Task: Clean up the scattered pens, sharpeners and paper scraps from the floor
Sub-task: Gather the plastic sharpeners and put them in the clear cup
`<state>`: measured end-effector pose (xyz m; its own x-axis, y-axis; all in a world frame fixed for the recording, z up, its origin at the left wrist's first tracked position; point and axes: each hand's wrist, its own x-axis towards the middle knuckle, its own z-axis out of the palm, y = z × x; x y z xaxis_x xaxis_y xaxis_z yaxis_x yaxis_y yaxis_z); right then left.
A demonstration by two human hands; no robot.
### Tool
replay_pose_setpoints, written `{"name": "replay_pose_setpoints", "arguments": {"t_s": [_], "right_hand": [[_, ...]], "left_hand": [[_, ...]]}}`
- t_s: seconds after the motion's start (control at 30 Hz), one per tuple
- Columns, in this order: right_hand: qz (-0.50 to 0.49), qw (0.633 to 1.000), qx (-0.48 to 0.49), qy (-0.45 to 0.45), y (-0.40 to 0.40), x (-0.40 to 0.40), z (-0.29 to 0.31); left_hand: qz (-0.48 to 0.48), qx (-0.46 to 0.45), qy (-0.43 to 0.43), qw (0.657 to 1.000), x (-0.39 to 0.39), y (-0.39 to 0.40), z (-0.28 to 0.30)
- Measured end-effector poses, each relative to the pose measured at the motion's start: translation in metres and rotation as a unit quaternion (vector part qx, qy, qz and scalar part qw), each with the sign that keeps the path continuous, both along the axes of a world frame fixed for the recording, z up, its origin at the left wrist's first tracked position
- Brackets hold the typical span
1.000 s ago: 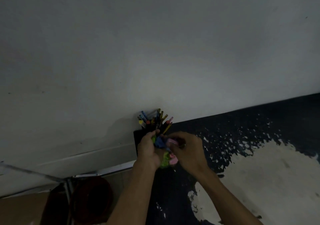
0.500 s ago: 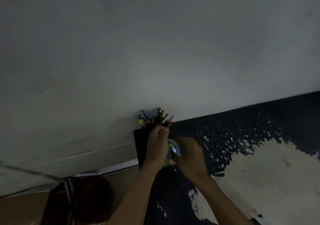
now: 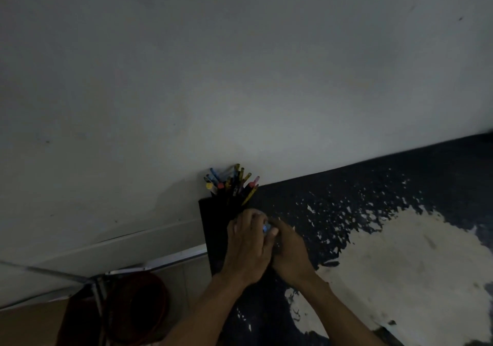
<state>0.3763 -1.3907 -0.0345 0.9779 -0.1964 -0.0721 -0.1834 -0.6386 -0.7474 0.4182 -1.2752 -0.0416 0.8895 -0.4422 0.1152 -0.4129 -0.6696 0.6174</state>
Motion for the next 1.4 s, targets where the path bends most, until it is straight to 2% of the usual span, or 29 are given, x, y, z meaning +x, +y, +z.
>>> {"name": "replay_pose_setpoints", "arguments": {"t_s": [0.27,0.4,0.63,0.73,0.97,1.17,1.4], "right_hand": [[0.002,1.0,0.005,0.023,0.0,-0.006,0.022],[-0.015,0.999,-0.023,0.033,0.001,-0.016,0.027],[-0.019,0.999,-0.033,-0.013,0.014,-0.049,0.049],[-0.007,0.999,-0.031,-0.037,0.024,-0.073,0.066],[0.089,0.991,-0.03,-0.092,0.07,-0.151,0.103],[0.193,0.977,-0.033,-0.082,0.127,-0.197,0.118],[0.351,0.935,-0.005,-0.054,0.243,-0.255,0.128]], "left_hand": [[0.022,-0.101,-0.005,0.995,-0.002,0.008,0.009],[0.037,-0.104,-0.025,0.994,-0.003,0.017,0.017],[0.072,-0.151,-0.019,0.986,-0.042,0.049,0.046],[0.088,-0.165,-0.044,0.981,-0.075,0.067,0.062],[0.169,-0.141,-0.052,0.974,-0.191,0.121,0.09],[0.249,-0.131,-0.034,0.959,-0.269,0.179,0.101],[0.38,-0.123,-0.061,0.915,-0.373,0.284,0.108]]}}
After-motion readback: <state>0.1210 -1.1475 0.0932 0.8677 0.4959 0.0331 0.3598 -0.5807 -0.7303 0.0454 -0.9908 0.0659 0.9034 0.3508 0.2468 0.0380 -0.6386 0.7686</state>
